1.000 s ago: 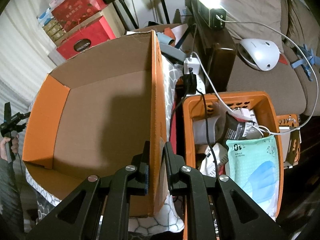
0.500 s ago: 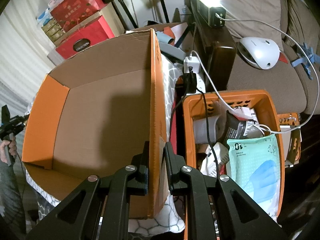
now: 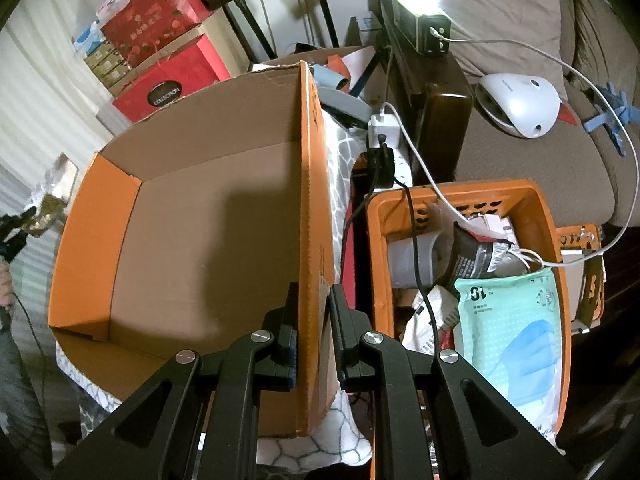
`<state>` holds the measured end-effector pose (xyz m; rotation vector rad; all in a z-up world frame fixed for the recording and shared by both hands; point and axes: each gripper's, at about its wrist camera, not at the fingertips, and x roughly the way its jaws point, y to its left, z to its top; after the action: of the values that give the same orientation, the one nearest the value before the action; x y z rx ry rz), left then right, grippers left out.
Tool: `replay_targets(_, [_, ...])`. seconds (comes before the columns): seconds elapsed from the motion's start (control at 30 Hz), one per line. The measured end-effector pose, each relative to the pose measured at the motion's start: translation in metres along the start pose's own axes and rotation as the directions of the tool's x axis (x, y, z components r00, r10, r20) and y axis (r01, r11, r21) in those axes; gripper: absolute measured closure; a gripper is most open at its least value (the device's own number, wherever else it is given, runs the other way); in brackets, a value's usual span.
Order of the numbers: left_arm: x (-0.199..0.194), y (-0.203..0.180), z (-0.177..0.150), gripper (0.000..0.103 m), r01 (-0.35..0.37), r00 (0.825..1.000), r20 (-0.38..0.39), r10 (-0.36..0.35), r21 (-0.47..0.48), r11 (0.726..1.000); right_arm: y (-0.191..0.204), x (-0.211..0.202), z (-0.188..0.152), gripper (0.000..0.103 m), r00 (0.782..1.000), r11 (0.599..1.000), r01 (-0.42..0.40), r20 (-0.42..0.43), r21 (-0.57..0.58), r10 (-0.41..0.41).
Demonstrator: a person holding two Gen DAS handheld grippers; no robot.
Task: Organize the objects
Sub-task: 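Lift the gold packet with the left gripper off the mask bag, then carry the gold packet into the orange box and open the left gripper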
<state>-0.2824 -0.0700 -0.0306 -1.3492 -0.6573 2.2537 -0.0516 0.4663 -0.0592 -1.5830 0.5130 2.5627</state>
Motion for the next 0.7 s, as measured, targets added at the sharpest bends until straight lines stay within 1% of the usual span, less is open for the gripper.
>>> replay_targets(0.17, [0.009, -0.049, 0.000, 0.080, 0.044, 0.999, -0.029, -0.042, 0.064, 0.997, 0.000, 0.000, 0.000, 0.089, 1.000, 1.000, -0.005, 0.001, 0.004, 0.005])
replay_targets(0.4, [0.040, -0.125, -0.012, 0.080, 0.087, 0.993, -0.090, -0.073, 0.164, 0.983, -0.001, -0.001, 0.000, 0.089, 1.000, 1.000, -0.007, 0.001, 0.005, 0.007])
replay_targets(0.57, [0.064, -0.162, -0.026, 0.080, 0.110, 0.987, -0.139, -0.083, 0.202, 0.973, 0.000, -0.002, 0.000, 0.089, 1.000, 1.000, -0.007, 0.004, 0.006, 0.007])
replay_targets(0.7, [0.082, -0.186, -0.042, 0.080, 0.140, 0.977, -0.189, -0.099, 0.217, 0.966, 0.001, -0.005, 0.000, 0.089, 1.000, 1.000, -0.010, 0.008, 0.006, 0.010])
